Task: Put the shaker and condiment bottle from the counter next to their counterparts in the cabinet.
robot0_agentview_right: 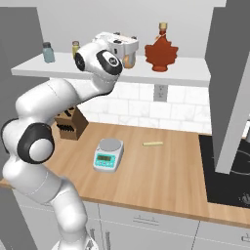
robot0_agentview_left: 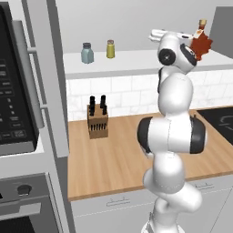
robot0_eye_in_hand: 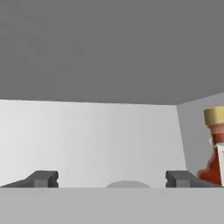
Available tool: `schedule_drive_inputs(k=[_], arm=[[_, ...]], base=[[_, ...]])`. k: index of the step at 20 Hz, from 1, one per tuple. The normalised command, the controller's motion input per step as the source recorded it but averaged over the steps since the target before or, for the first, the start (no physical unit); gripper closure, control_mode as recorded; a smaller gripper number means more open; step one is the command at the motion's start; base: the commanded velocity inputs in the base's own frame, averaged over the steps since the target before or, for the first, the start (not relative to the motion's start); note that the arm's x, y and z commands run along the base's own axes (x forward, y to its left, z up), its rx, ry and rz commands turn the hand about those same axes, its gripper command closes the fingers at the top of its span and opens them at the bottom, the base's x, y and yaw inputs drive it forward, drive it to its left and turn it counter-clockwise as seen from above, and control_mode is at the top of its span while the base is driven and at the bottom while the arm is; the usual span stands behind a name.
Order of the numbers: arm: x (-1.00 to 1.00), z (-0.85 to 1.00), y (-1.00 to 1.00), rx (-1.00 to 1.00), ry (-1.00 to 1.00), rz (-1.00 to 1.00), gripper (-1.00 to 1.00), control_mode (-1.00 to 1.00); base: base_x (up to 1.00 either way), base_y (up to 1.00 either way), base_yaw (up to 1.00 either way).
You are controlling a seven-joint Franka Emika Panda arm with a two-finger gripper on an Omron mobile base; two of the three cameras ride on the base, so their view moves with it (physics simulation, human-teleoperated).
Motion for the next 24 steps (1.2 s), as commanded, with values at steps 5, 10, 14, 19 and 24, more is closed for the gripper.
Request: schedule_drive_inputs(k=[5,10,14,19,24], arm=[[-0.47,0.00,0.00,0.00,-0.12,0.01,-1.00,-1.00],[-0.42,-0.14,0.21,0.00,0.00,0.07,-1.00,-1.00],[-0.36,-0.09,0.32,-0.01,0.00,0.09,-1.00,-1.00],[-0.69,-0.06,0.14,-0.01,-0.03,0.08,-1.00,-1.00],[-0.98,-0.03,0.00,0.00,-0.15,0.07,-1.00,-1.00]], base=[[0.00,0.00,0.00],[0.00,0.00,0.00],[0.00,0.00,0.00],[0.00,0.00,0.00],[0.00,0.00,0.00]])
